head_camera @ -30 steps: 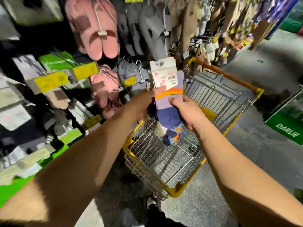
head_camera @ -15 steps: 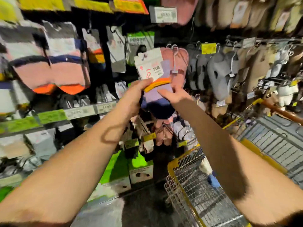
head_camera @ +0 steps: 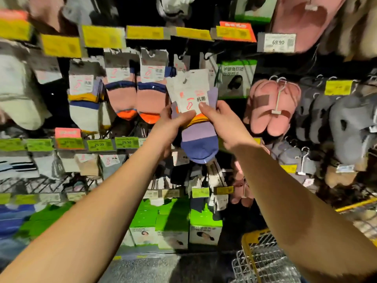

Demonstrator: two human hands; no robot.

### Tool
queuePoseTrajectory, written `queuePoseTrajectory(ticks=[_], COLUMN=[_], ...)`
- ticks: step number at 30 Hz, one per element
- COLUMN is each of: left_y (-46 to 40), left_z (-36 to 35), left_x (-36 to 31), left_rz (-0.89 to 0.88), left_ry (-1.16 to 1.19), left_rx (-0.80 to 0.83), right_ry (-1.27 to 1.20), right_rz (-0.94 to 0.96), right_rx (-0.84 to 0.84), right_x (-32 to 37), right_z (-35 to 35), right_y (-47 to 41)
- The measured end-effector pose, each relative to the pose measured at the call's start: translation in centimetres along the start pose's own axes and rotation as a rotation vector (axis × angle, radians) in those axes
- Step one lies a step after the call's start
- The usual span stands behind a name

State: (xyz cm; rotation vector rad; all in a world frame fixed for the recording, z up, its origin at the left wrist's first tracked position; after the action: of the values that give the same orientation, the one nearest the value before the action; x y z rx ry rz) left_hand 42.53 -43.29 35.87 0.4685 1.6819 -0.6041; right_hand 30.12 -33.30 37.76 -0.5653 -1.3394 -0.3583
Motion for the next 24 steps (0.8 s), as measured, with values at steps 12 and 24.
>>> queuePoseTrajectory(ticks=[12, 24], left_y=[0.4, 1.6], left_z=[1.1, 4.4], left_x=[-0.1, -0.1], left_rz=[0.003, -0.027], left_ry=[-0.027, 0.04], left_rx=[-0.067, -0.022], right_ry=[-0.3, -0.398], right_rz=[-0.157, -0.193], right_rx=[0.179, 0.096], right_x=[-1.5, -1.7], right_z=[-1.7, -3.7], right_y=[-1.9, -0.5])
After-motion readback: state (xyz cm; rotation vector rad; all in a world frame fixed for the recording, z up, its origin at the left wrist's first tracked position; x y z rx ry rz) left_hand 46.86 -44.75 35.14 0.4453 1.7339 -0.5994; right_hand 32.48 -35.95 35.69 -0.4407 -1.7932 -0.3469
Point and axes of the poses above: each hand's wrist, its own y-axis away from the middle knuckle, its own z-axis out of the back of the hand, x = y × z, the point moved 2 cm from there along -y, towards the middle knuckle, and after that the axes turned 1 degree about -z, right-handed, at the moved point
